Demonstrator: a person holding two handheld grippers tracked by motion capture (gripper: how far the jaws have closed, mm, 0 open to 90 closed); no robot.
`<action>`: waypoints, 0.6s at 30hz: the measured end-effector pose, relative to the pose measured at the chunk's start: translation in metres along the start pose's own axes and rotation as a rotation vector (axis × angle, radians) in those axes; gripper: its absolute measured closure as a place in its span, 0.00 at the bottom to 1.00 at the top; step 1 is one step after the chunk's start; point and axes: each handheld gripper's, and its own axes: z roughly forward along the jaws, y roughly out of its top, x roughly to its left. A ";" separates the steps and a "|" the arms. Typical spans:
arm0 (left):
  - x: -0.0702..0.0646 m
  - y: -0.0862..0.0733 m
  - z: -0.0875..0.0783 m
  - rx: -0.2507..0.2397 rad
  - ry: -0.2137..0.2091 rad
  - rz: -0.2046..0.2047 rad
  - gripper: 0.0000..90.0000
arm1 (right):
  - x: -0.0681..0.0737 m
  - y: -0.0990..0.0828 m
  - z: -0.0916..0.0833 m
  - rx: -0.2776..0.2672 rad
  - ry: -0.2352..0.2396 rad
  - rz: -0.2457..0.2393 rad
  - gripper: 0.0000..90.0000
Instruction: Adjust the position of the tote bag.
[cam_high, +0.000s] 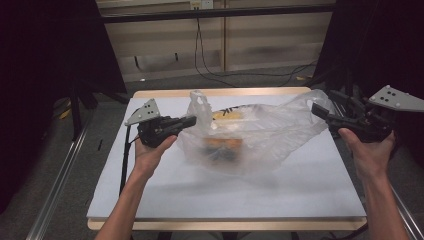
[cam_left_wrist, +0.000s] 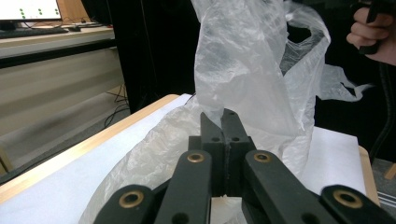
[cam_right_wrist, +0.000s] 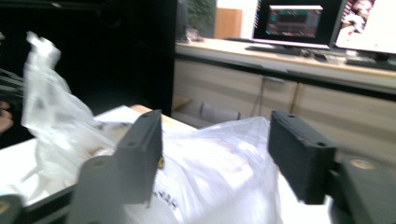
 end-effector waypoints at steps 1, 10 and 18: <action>0.000 0.000 0.000 0.004 0.001 -0.001 1.00 | -0.001 -0.002 0.000 0.005 -0.003 0.013 0.31; 0.000 0.002 -0.005 -0.008 0.001 0.010 1.00 | -0.005 -0.027 0.013 0.101 0.054 0.064 0.34; 0.001 0.006 -0.018 -0.027 0.009 0.023 1.00 | 0.003 -0.025 0.034 0.112 0.145 0.047 0.71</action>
